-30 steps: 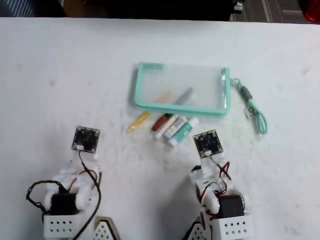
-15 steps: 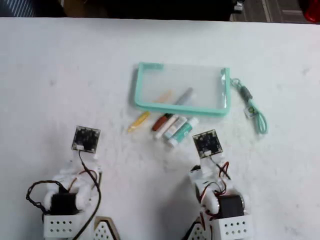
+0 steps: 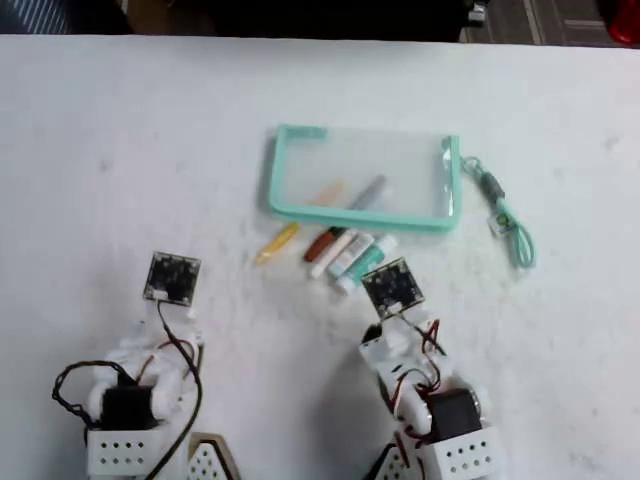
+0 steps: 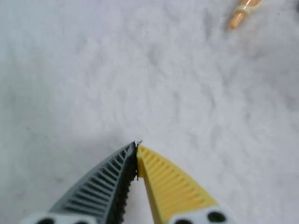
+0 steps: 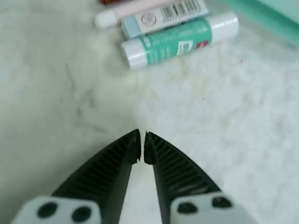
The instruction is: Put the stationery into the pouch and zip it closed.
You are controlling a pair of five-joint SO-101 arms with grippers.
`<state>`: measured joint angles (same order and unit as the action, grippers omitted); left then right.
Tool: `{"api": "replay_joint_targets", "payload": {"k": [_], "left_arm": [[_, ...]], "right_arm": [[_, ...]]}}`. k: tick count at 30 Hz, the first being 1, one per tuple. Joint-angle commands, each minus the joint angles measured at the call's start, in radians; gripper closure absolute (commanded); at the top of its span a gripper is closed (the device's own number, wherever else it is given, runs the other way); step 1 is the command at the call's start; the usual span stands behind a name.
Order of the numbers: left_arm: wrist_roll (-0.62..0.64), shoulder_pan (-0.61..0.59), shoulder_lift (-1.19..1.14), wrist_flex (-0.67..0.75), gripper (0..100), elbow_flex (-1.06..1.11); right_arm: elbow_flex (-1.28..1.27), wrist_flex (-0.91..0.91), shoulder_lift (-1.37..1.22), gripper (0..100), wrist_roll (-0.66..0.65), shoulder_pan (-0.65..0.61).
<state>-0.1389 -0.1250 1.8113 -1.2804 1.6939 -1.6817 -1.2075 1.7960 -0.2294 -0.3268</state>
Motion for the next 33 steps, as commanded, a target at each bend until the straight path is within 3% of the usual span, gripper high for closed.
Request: {"api": "replay_joint_targets", "payload": {"k": [1, 33], "left_arm": [[0.008, 0.007, 0.008, -0.008, 98, -0.002], [0.008, 0.013, 0.01, 0.061, 98, -0.002]], "right_arm": [[-0.009, -0.03, 0.007, 98.1, -0.009, -0.002], [-0.009, -0.062, 0.007, 98.1, -0.011, 0.019]]}}
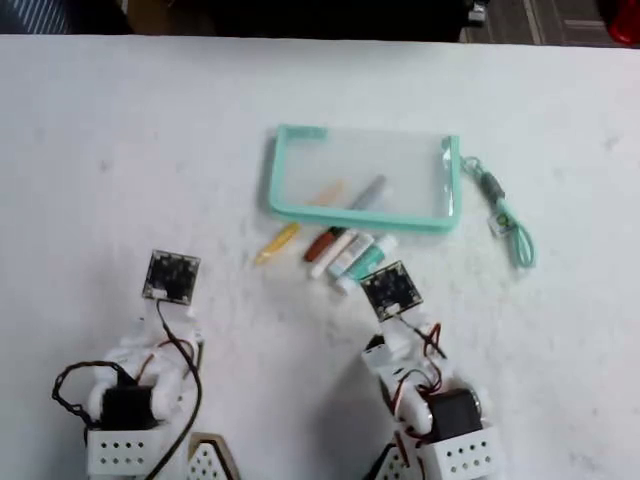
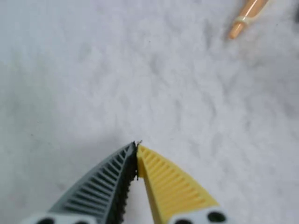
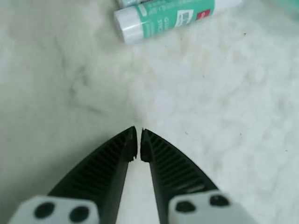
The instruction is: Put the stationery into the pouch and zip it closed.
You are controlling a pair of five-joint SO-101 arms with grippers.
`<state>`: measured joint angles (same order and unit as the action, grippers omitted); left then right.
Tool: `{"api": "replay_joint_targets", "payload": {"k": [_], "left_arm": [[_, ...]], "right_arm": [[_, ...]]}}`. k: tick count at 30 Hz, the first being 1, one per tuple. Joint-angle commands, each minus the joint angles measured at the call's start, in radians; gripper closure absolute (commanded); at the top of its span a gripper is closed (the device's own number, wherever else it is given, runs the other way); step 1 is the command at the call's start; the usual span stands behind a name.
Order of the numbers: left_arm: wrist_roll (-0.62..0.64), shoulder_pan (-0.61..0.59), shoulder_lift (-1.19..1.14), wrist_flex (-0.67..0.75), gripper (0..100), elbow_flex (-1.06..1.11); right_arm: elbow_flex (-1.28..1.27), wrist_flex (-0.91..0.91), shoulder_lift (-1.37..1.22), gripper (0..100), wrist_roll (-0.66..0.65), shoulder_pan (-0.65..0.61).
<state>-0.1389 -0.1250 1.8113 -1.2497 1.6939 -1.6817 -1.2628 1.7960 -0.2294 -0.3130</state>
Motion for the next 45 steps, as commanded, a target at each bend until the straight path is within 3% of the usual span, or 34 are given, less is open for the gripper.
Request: {"api": "replay_joint_targets", "payload": {"k": [1, 8, 12, 23, 27, 32, 39, 45], "left_arm": [[0.008, 0.013, 0.01, 0.031, 98, -0.002], [0.002, 0.005, 0.01, 0.055, 98, -0.02], [0.0, 0.012, 0.01, 0.066, 98, -0.15], [0.002, 0.015, 0.01, 0.313, 98, -0.259], [0.002, 0.076, 0.01, 0.431, 98, -0.308], [-0.031, 0.22, -0.018, 0.451, 98, -0.46], [-0.031, 0.265, -0.503, 0.503, 98, -0.713], [0.087, 0.263, -0.928, 0.522, 98, -0.832]], "right_arm": [[-0.009, -0.007, 0.007, 98.1, -0.011, 0.005], [-0.009, -0.007, 0.007, 98.1, -0.011, 0.007], [-0.009, -0.007, 0.007, 98.2, -0.011, 0.008], [-0.009, -0.005, 0.007, 98.2, -0.011, 0.007], [-0.009, -0.005, 0.007, 98.1, -0.011, 0.007], [-0.009, 0.008, 0.007, 98.1, -0.011, 0.007], [-0.009, 0.008, 0.007, 98.1, -0.011, 0.007], [-0.009, 0.008, 0.007, 98.1, -0.011, 0.007]]}}
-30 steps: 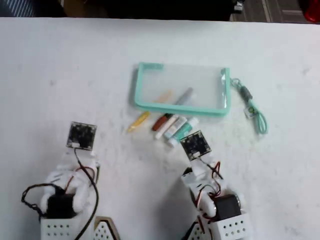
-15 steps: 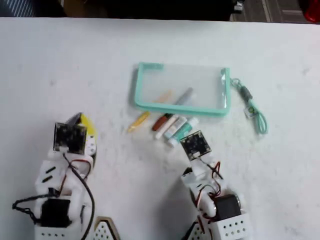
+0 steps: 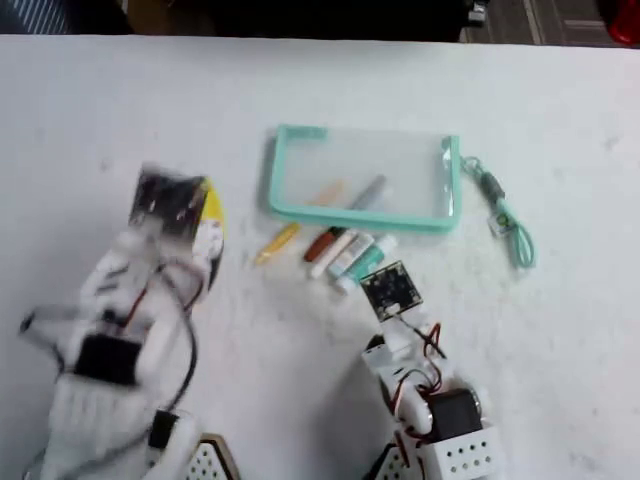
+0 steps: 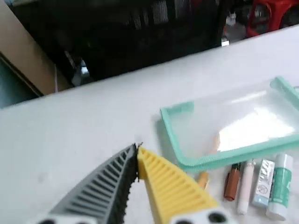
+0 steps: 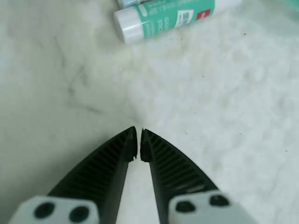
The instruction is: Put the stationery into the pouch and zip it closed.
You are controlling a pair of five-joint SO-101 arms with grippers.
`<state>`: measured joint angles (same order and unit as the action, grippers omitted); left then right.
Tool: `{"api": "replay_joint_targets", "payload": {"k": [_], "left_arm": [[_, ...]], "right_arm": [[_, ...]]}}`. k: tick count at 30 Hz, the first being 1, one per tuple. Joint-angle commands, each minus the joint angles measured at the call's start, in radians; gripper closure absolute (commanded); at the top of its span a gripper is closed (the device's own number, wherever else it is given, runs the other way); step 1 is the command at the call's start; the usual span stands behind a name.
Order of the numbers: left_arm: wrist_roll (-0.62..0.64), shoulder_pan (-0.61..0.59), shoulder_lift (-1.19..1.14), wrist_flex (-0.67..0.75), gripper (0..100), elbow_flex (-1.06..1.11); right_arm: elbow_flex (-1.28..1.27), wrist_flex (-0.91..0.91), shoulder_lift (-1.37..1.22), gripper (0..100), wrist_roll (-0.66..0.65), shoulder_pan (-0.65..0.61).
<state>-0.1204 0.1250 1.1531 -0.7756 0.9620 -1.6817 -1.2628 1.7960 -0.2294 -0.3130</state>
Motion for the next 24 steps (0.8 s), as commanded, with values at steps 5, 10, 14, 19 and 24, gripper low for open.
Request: {"api": "replay_joint_targets", "payload": {"k": [5, 10, 14, 19, 24], "left_arm": [[0.08, 0.013, -0.437, 0.12, 98, -0.097], [0.081, 0.016, -0.495, 0.127, 98, -0.097], [0.075, 0.013, -0.512, 0.178, 98, -0.064], [0.075, 0.013, -0.51, 0.295, 98, 0.018], [0.078, 0.013, -0.507, 0.304, 98, 0.034]], "right_arm": [[-0.009, 0.068, 0.007, 98.1, -0.011, 0.008], [-0.009, 0.2, 0.007, 98.2, -0.006, 0.157], [-0.009, 0.308, 0.008, 98.1, -0.011, 0.255], [-0.009, 0.479, 0.008, 98.1, -0.012, 0.268], [-0.009, 0.61, 0.008, 96.3, -0.203, 0.286]]}}
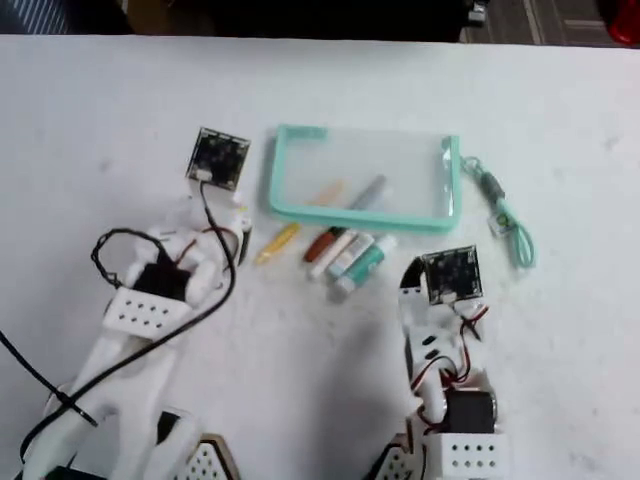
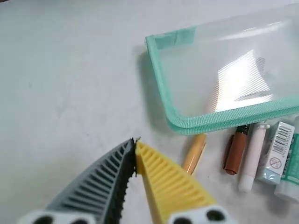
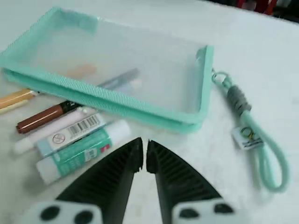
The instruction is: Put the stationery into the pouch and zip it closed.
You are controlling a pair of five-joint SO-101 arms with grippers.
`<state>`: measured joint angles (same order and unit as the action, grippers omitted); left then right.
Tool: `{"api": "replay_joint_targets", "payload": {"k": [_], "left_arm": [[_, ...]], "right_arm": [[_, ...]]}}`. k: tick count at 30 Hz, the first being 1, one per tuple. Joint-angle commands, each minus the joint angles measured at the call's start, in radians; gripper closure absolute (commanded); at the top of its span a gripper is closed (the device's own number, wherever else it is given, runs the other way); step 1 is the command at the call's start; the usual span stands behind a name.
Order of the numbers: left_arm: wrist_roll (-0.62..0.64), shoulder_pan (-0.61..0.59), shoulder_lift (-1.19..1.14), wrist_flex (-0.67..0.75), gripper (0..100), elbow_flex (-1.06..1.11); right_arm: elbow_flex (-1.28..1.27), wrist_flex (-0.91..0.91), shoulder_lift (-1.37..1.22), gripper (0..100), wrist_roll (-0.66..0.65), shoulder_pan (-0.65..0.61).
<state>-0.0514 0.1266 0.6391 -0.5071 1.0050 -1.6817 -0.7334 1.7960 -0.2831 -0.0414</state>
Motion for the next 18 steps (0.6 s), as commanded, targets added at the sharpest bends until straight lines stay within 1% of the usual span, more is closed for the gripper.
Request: {"api": "replay_joint_targets", "payload": {"k": [1, 2, 4, 8, 13, 15, 18], "left_arm": [[0.009, 0.012, 0.007, 0.037, 98, -0.009], [0.009, 0.012, 0.007, 0.038, 98, -0.008], [0.009, 0.012, 0.007, 0.038, 98, -0.006], [0.011, 0.012, 0.008, 0.041, 98, -0.006], [0.012, 0.012, 0.008, 0.034, 98, -0.002], [0.011, 0.012, 0.008, 0.041, 98, 0.014], [0.008, 0.012, 0.008, 0.041, 98, 0.017]], "right_arm": [[-0.009, 0.102, 0.008, 95.0, -0.213, 0.018], [-0.009, 0.114, 0.008, 93.7, -0.267, 0.018], [-0.009, 0.125, 0.008, 91.8, -0.31, 0.008], [-0.009, 0.209, 0.008, 92.0, -0.316, -0.018], [-0.005, 0.28, 0.008, 96.5, -0.319, -0.021], [0.028, 0.265, 0.007, 97.2, -0.319, -0.021], [0.13, 0.168, 0.007, 97.0, -0.319, -0.021]]}}
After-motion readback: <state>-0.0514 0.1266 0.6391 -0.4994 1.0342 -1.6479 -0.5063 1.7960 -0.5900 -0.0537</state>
